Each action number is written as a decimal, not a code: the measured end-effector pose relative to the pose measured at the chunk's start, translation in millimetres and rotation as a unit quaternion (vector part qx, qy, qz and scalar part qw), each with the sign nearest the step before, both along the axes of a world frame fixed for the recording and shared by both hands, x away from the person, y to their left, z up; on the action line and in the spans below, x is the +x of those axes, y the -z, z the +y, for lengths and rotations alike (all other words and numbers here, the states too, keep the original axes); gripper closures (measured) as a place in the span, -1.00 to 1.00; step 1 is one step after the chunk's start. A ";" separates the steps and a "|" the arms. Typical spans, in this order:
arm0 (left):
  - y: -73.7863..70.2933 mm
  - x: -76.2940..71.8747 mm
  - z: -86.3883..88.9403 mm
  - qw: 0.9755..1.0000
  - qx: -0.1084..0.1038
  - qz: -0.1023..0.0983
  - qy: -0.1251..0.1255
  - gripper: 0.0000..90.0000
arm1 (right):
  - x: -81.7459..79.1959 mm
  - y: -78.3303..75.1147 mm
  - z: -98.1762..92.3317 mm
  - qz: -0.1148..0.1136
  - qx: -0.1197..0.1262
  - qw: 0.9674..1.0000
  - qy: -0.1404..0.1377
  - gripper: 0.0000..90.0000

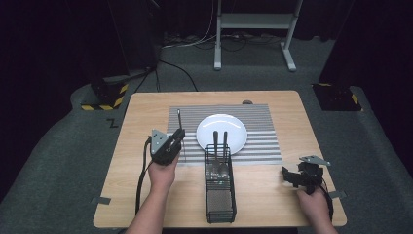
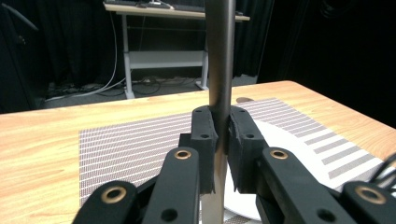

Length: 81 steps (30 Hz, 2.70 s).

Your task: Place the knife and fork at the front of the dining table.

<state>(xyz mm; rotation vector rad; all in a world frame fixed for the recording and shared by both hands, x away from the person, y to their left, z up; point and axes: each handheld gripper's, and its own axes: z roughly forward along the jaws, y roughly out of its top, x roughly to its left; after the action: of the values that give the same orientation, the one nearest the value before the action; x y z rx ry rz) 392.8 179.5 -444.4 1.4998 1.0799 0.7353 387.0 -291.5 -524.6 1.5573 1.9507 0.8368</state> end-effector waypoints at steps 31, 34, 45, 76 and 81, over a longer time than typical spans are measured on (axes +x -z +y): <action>24.7 66.0 -4.8 0.994 -0.053 0.087 -0.036 0.81 | -1.4 0.0 -0.5 -0.001 -0.002 1.000 -0.007 -0.77; 28.6 71.9 -5.0 0.993 -0.059 0.095 -0.042 0.80 | -1.4 0.0 -0.5 -0.001 -0.002 1.000 -0.008 -0.77; 41.0 93.8 -5.1 0.986 -0.080 0.128 -0.065 0.80 | -1.8 0.0 -0.3 0.000 -0.001 1.000 -0.008 -0.77; 70.0 120.8 -4.3 0.967 -0.058 0.211 -0.130 0.84 | -1.8 0.0 -0.3 0.000 -0.001 1.000 -0.009 -0.77; 70.5 121.9 -2.2 0.962 -0.071 0.224 -0.137 0.83 | -1.8 0.0 -0.3 0.000 -0.001 1.000 -0.009 -0.77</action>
<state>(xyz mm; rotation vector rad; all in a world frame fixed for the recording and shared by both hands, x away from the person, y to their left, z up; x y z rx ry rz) 514.7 177.3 -514.9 1.4429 1.6715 0.4974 385.2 -291.8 -524.6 1.5408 1.9663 0.8417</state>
